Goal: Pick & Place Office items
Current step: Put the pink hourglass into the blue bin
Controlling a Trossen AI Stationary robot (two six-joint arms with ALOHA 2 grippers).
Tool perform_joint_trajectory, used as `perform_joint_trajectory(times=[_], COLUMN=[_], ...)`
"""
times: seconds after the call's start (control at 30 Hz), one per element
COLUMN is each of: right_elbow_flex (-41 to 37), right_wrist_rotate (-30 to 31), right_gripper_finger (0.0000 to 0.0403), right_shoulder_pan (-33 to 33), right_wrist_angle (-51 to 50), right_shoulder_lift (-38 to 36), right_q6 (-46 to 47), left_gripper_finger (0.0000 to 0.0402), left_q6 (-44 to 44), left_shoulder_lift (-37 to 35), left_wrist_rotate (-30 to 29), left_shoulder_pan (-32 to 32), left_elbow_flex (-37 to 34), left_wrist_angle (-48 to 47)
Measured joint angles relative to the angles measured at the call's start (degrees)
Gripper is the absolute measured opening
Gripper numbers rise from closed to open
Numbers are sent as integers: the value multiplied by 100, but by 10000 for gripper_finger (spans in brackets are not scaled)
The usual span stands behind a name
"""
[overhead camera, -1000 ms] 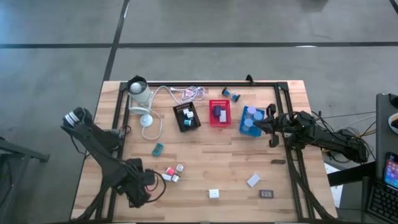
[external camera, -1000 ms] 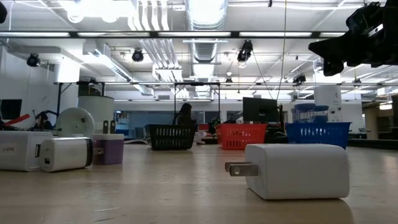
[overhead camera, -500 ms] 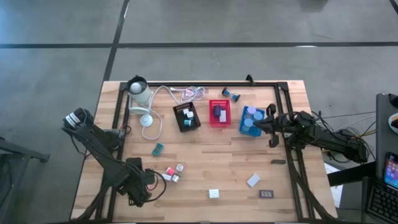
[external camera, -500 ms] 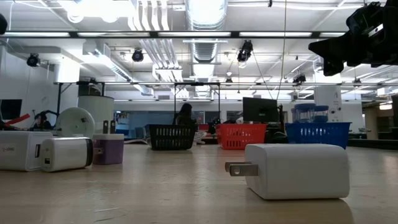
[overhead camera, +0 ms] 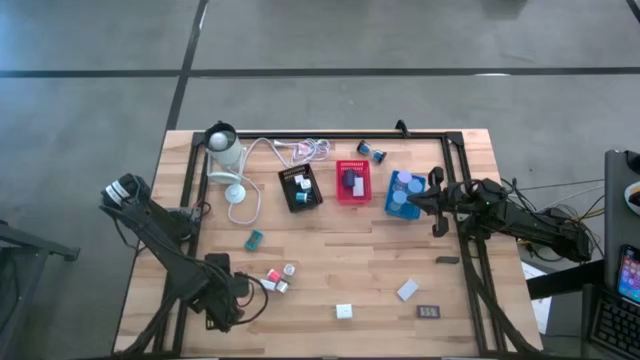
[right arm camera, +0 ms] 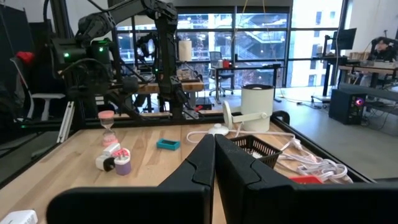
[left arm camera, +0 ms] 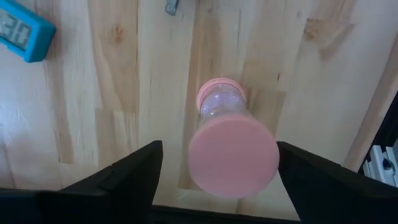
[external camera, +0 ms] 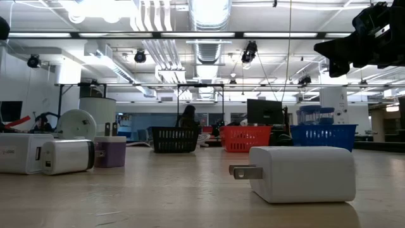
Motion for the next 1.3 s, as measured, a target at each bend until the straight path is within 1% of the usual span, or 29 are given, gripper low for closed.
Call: perform_joint_trajectory(times=[0.2,0.27,0.37,0.4,0.57,0.7,0.83,0.93,1.17,1.3], right_elbow_flex=[0,0,0,0,0,0,0,0,0,0], right_wrist_rotate=[0,-1,-2,-2,-2,-2,-2,-2,-4,-4], right_gripper_finger=[8,8,8,8,8,8,8,8,8,8], right_shoulder_pan=[-2,0,0,-2,-1,0,0,-2,-2,0], right_wrist_angle=[0,0,0,-2,-4,-4,-4,-2,-4,-7], right_shoulder_lift=[0,0,0,0,2,2,2,2,2,2], right_q6=[0,0,0,0,-2,-2,-2,-2,-9,-22], left_gripper_finger=[277,255,210,204,204,204,204,204,204,204], left_q6=[39,141,308,363,639,853,1236,1667,2813,3341], left_shoulder_lift=[0,-2,-4,-7,-7,-7,-66,-205,-834,-1251], left_wrist_rotate=[0,1,2,0,39,256,244,62,-468,-531], left_shoulder_pan=[4,4,4,7,41,159,328,498,1210,1825], left_elbow_flex=[-15,-33,-44,-43,-5,133,489,837,1547,1711], left_wrist_angle=[51,98,193,234,287,190,-146,-407,-427,-429])
